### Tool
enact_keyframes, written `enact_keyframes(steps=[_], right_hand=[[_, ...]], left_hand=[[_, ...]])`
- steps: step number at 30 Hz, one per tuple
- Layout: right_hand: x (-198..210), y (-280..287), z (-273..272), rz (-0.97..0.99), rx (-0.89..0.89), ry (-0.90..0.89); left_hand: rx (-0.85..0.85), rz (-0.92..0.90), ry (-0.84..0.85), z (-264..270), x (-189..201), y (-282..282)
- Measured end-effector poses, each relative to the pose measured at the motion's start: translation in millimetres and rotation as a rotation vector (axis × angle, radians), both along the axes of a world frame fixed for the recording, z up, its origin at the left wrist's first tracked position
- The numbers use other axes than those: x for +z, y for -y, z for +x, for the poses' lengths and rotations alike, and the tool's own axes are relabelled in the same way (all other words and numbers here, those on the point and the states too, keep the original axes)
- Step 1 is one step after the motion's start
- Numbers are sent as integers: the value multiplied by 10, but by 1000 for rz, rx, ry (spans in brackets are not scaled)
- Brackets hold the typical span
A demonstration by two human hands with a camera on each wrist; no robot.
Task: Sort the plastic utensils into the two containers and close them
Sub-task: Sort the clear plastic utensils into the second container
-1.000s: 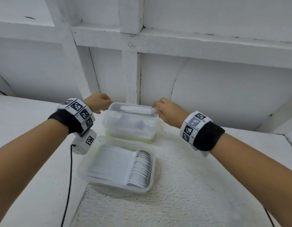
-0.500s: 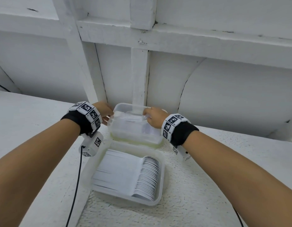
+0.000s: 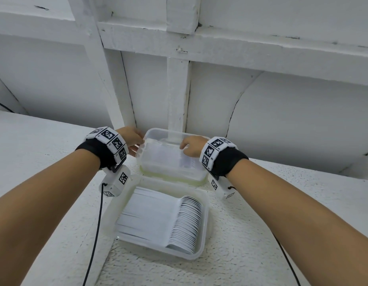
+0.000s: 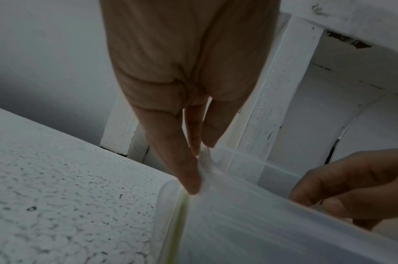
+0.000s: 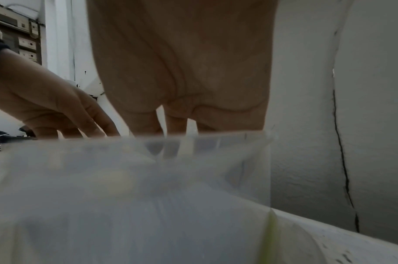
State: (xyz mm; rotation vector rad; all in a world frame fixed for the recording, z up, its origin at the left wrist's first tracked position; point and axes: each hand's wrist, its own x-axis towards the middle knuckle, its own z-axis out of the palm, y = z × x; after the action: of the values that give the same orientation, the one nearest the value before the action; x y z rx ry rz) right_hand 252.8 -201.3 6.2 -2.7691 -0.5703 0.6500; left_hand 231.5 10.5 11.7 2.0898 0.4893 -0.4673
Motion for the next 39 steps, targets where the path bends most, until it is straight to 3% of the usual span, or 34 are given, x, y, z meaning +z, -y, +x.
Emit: enact_keyframes(steps=[12,23,27,33,39], right_hand=[[-163,-130,-24,96,-40,112],[-186,-72,-42,168,10,108],[-95,8,-94,225,-10,147],[211,396,-437,382,-127,215],[406,1085,-1190,420,-201,198]], left_hand=[[-7,6,0,20,-13,4],[-8,35,16,-6,-10,11],[-29,120,41,-79,74,33],[-104,325,234,-301,352,141],[-145,133,449,-760,641,546]])
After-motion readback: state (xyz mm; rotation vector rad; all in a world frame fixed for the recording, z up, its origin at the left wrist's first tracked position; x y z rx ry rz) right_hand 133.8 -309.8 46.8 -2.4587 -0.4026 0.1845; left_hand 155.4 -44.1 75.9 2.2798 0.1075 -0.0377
